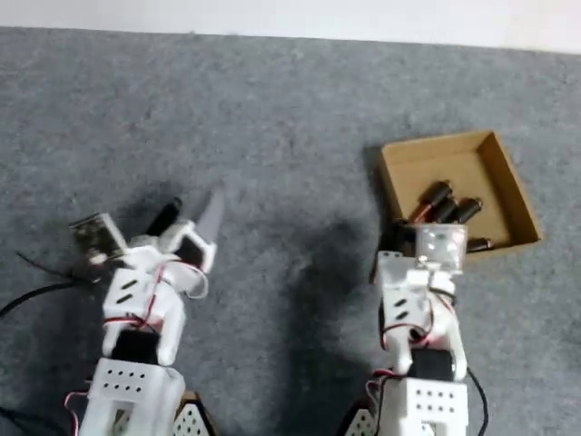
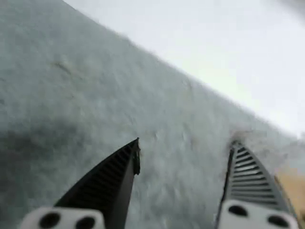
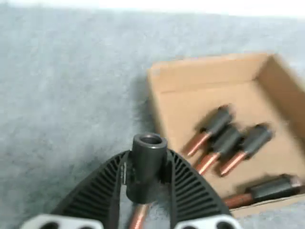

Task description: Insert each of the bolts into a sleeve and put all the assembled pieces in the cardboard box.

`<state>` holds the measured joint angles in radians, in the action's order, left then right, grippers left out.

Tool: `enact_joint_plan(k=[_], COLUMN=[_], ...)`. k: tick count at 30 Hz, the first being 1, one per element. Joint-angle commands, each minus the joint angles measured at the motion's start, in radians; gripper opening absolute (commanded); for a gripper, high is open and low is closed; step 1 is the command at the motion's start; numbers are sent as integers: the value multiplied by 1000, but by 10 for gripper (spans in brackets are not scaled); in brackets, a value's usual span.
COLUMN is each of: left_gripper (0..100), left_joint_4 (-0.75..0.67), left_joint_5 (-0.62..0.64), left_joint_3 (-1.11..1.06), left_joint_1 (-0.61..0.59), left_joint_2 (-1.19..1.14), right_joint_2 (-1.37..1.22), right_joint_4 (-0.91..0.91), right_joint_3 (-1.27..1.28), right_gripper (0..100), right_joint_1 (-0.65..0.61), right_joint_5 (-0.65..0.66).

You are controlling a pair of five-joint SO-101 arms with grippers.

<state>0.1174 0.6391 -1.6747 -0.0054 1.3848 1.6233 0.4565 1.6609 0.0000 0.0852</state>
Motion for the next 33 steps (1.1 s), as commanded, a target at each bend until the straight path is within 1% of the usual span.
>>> enact_joint_plan(k=[1,3,4,6,8,10,12,15,17,18,21,25,28,33], left_gripper=[284,284,284,284,284,284,284,284,284,284,284,284,284,284], left_joint_4=[199,288,316,333,331,331,331,295,259,253,265,281,292,287], left_joint_5=[-41,-41,-41,-41,-43,-46,-97,-140,-146,-173,-262,-270,-270,-269], left_joint_3=[133,193,219,260,292,317,341,421,501,553,717,905,1003,1087], left_joint_1=[159,234,277,377,472,542,585,613,618,628,654,661,661,687], left_joint_2=[1,1,1,1,1,-12,-70,-252,-418,-510,-788,-1082,-1202,-1294], right_joint_2=[222,220,202,196,214,219,219,219,219,219,219,219,219,219], right_joint_4=[180,266,282,285,285,285,285,285,285,285,285,285,285,285], right_joint_3=[-5,-12,-12,-12,-12,-16,-41,-48,-47,-47,-47,-47,-47,-47], right_gripper=[5,5,5,5,5,5,5,5,5,5,5,5,5,5], right_joint_1=[24,25,28,64,133,217,280,328,334,335,338,386,421,433], right_joint_5=[6,5,5,0,-61,-120,-155,-172,-170,-170,-169,-169,-169,-169])
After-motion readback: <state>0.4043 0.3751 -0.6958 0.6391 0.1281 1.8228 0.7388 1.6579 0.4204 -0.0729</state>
